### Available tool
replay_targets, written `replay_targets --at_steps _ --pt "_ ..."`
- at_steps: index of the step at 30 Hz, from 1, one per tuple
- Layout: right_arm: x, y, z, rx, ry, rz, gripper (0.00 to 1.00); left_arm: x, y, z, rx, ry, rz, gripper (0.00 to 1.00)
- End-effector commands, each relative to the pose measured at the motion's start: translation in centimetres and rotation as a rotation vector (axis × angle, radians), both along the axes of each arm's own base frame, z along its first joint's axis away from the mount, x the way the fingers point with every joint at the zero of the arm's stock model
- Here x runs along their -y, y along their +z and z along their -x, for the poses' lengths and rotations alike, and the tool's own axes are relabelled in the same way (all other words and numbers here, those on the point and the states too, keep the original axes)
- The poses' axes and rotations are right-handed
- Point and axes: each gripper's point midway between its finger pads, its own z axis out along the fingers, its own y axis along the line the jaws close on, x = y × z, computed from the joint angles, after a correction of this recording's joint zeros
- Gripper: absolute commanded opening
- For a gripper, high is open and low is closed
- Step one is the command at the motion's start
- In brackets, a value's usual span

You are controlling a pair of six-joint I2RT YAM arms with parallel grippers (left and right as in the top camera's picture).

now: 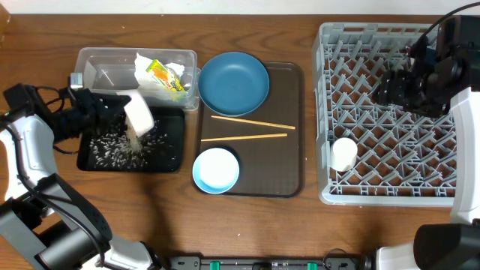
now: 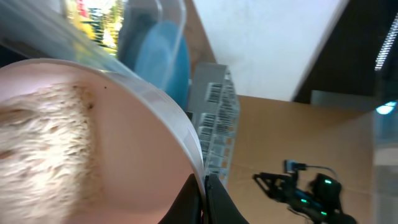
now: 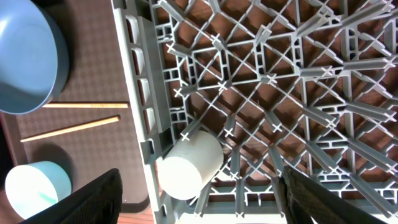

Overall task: Sort waste into correct bins and load items into the dishwasher rack
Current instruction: 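Tip the white bowl over the black tray to pour out the rice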

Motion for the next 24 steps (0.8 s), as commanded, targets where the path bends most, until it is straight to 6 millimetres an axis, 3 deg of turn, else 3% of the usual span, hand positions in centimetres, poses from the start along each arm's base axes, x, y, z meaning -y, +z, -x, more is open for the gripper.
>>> replay_targets --at_steps 1,10,24 --pt "-0.1 0.8 0.0 0.027 0.019 0.005 0.78 0.5 1.8 -0.1 0.05 -0.012 0.12 0.06" --pt "-0.1 0.8 0.0 0.027 0.024 0.007 0.78 0.9 4.1 0.0 0.124 -0.034 0.229 0.06" --pt "-0.1 0.8 0.1 0.025 0.024 0.007 0.78 0.8 4.1 -0.1 0.091 -0.025 0.251 0.06"
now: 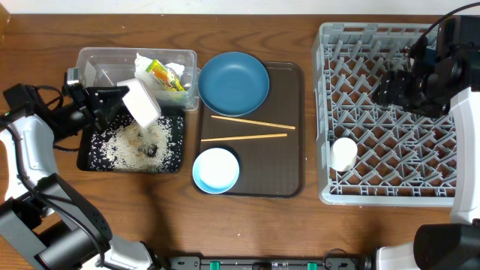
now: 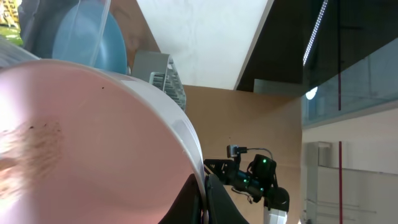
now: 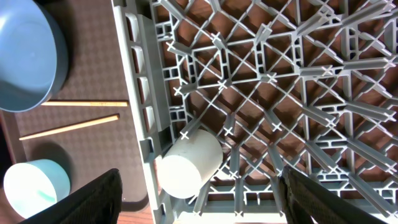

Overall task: Sort waste into correct bins and load items into the dishwasher rack
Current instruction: 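Tip the white bowl over the black tray to pour out the rice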

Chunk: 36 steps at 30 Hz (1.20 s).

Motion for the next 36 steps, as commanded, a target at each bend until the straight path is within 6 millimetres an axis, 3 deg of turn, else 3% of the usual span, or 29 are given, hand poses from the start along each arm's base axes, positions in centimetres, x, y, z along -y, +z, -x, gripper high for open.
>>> replay_targets --at_steps 1,12,19,25,29,36 --pt "0.0 0.8 0.0 0.028 0.016 0.005 0.78 -0.2 0.2 -0.1 0.006 0.0 0.032 0.06" --pt "-0.1 0.8 0.0 0.025 0.016 0.004 0.78 -0.3 -0.3 -0.1 -0.023 0.007 0.015 0.06" --pt "0.0 0.8 0.0 0.028 0.017 0.005 0.79 -2.2 -2.5 -0.1 -0.139 0.077 -0.056 0.06" --pt "0.0 0.9 -0.1 0.033 0.017 0.005 0.79 -2.0 -1.1 0.1 -0.1 0.064 0.012 0.06" --pt "0.0 0.9 -0.1 0.033 0.017 0.006 0.8 -3.5 -4.1 -0.6 -0.183 0.124 -0.15 0.06" --pt "0.0 0.9 -0.1 0.033 0.016 0.005 0.8 -0.7 -2.6 -0.7 -0.141 0.044 -0.091 0.06"
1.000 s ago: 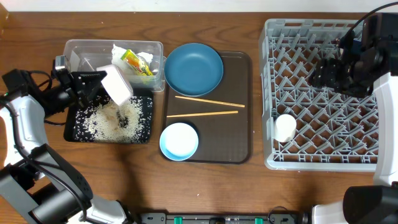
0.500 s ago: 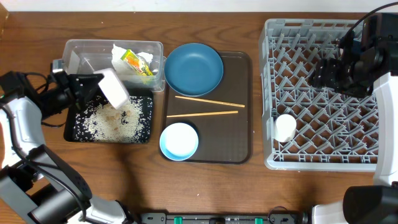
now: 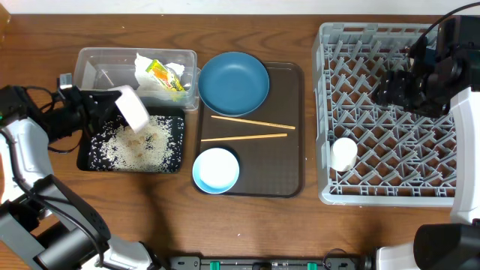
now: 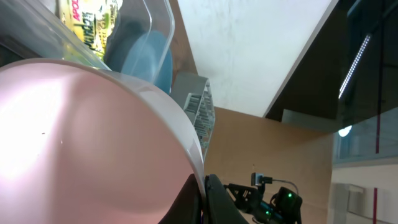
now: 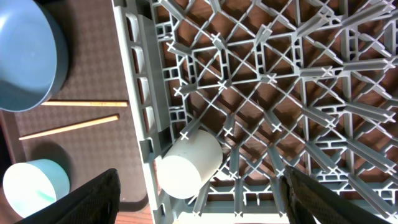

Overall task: Sort waste into correct bins and load items into the dishwasher rack
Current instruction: 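Tip the white bowl over the black tray to pour out the rice, then set the emptied white bowl back on the brown tray with the left gripper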

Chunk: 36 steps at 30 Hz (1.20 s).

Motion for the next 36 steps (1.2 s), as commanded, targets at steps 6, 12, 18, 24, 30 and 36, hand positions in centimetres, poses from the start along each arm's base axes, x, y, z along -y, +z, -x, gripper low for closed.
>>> replay_targets --at_steps 6,12,18,24,30,36 --pt "0.0 0.9 -0.3 0.038 0.013 0.005 0.82 8.9 -0.5 0.1 -0.01 -0.215 -0.243 0.06" --pt "0.0 1.0 -0.5 0.046 0.014 0.006 0.83 17.9 -1.0 0.5 0.116 -0.393 -0.651 0.06" --pt "0.0 1.0 -0.5 0.048 0.014 0.006 0.83 26.0 -3.7 2.2 0.23 -0.519 -1.058 0.06" --pt "0.0 1.0 -0.5 0.05 0.013 0.006 0.83 32.0 -8.8 5.4 0.255 -0.691 -1.261 0.06" --pt "0.0 1.0 -0.5 0.049 0.013 0.006 0.83 35.0 -12.9 7.8 0.17 -0.757 -1.257 0.06" --pt "0.0 1.0 -0.6 0.052 0.014 0.006 0.84 35.9 -13.9 9.1 0.11 -0.766 -1.22 0.12"
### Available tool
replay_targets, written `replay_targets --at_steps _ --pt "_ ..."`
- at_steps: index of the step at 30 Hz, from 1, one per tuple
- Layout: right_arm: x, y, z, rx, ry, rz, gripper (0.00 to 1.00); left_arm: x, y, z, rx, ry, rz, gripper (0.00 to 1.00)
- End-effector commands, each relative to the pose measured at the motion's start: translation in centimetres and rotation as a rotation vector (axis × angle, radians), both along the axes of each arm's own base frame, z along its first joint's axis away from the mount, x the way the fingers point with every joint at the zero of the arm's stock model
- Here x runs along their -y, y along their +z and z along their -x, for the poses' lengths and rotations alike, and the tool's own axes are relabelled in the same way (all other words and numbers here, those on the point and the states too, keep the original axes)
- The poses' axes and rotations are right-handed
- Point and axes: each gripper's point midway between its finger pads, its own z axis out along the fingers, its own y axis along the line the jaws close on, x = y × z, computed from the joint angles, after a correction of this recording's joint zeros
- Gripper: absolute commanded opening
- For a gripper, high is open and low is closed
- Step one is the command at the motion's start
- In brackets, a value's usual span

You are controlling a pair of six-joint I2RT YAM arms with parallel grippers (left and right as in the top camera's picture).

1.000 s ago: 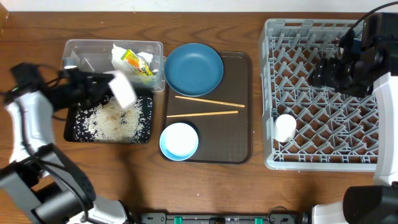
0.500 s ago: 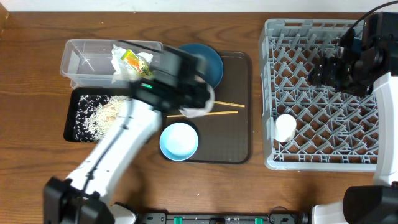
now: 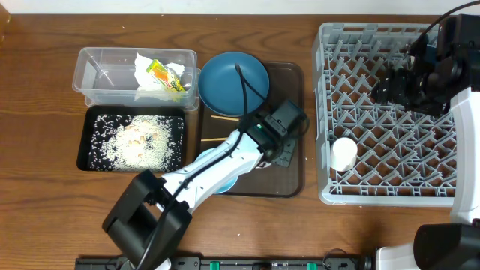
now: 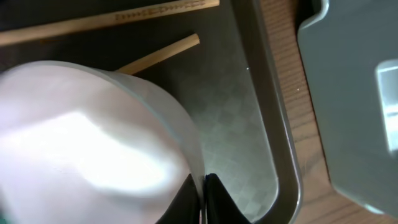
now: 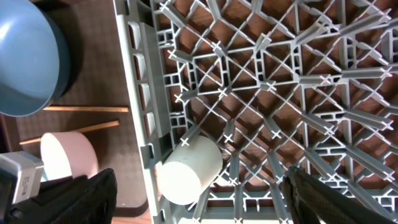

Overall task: Sort waste into correct bins and load items into the dishwasher rack
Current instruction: 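Set the emptied white bowl back on the brown tray with the left gripper, then grasp the white bowl with the right gripper and lift it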

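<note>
My left gripper [image 4: 203, 186] is shut on the rim of a pink bowl [image 4: 93, 143], held over the right part of the brown tray [image 3: 294, 169]. From the right wrist the same bowl [image 5: 68, 163] shows just below the chopsticks [image 5: 81, 109]. It looks empty. Rice lies in the black bin [image 3: 90, 120]. A white cup [image 3: 343, 154] lies on its side at the left edge of the grey dishwasher rack [image 3: 390, 191]. My right gripper [image 5: 199, 190] hangs open above the rack, holding nothing.
A clear bin [image 3: 94, 64] with wrappers stands behind the black bin. The tray also carries a blue plate [image 3: 233, 81] and a light-blue bowl [image 3: 212, 178], partly hidden under my left arm [image 3: 217, 161], which stretches across the table's middle.
My left gripper, with the pink bowl, has gone from over the black bin at the left to over the tray's right part, near the rack. The right arm has not moved.
The pink bowl was tipped over the black bin with rice in it. Then rice lay heaped in the bin and the bowl's inside showed almost bare, then bare. Now the bowl hangs over the tray beside the rack. My right gripper stayed open above the rack.
</note>
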Motion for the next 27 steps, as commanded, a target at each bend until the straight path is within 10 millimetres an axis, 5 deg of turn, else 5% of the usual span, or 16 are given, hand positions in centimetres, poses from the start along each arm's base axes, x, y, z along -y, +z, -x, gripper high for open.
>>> replay_targets --at_steps 1,3,6,12,20,27 --pt "-0.1 0.9 -0.1 0.031 0.014 0.004 0.85 0.1 0.0 0.0 -0.006 0.049 0.006 0.17" --pt "-0.3 0.9 -0.2 0.035 0.019 -0.002 0.86 0.2 0.0 0.0 -0.003 0.048 0.009 0.34" --pt "-1.2 1.1 -0.5 0.049 0.045 -0.012 0.86 0.3 0.6 -0.3 0.005 0.05 0.018 0.47" --pt "-5.9 1.7 -1.4 0.104 0.172 -0.043 0.85 -1.5 5.0 -2.1 0.062 0.111 0.076 0.56" --pt "-14.0 1.1 -1.2 0.137 0.297 -0.006 0.82 -10.9 11.7 -4.5 0.138 0.346 0.128 0.57" --pt "-20.0 -3.8 -0.1 0.038 0.449 0.002 0.8 -19.6 12.7 -6.1 0.139 0.584 0.103 0.61"
